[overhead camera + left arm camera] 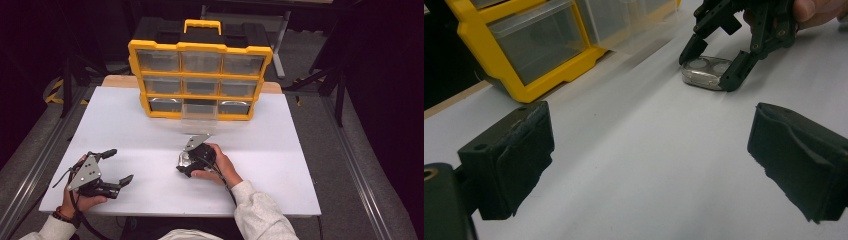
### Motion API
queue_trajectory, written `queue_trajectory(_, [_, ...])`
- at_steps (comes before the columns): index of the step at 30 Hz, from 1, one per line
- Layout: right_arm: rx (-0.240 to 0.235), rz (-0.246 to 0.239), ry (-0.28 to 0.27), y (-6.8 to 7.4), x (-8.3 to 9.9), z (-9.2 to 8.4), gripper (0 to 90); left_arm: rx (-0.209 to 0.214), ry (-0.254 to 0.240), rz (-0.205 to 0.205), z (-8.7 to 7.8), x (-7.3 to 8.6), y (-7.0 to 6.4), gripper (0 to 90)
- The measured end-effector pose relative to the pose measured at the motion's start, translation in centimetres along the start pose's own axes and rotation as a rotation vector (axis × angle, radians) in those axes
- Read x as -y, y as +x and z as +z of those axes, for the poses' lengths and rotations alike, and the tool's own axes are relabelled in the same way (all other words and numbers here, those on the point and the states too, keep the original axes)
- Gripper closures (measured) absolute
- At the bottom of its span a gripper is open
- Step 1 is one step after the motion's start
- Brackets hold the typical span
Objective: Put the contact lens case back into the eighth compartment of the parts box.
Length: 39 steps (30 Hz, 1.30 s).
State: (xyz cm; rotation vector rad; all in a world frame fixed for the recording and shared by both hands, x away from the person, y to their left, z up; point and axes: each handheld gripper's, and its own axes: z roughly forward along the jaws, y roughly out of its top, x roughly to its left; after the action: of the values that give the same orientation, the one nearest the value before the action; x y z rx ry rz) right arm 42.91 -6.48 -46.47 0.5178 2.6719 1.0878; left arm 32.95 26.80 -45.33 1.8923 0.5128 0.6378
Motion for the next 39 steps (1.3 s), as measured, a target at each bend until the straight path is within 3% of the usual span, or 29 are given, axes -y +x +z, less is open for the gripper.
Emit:
queue_trajectory(7, [0.041,-0.034,0.003,0.5,-0.2,-0.3,28.9,-0.006,-0.004,-0.004,-0.3,0.1,0.1,5.6])
queue_trajectory(28, [0.179,-0.128,-0.148,2.1,-1.1,-5.6,29.0,-0.003,-0.004,0.005,-0.4,0.0,-0.1,5.4])
queue_trajectory(39, [0.218,-0.125,-0.214,2.1,-1.4,-7.8,29.0,-0.004,-0.007,0.001,-0.4,0.0,0.0,5.0])
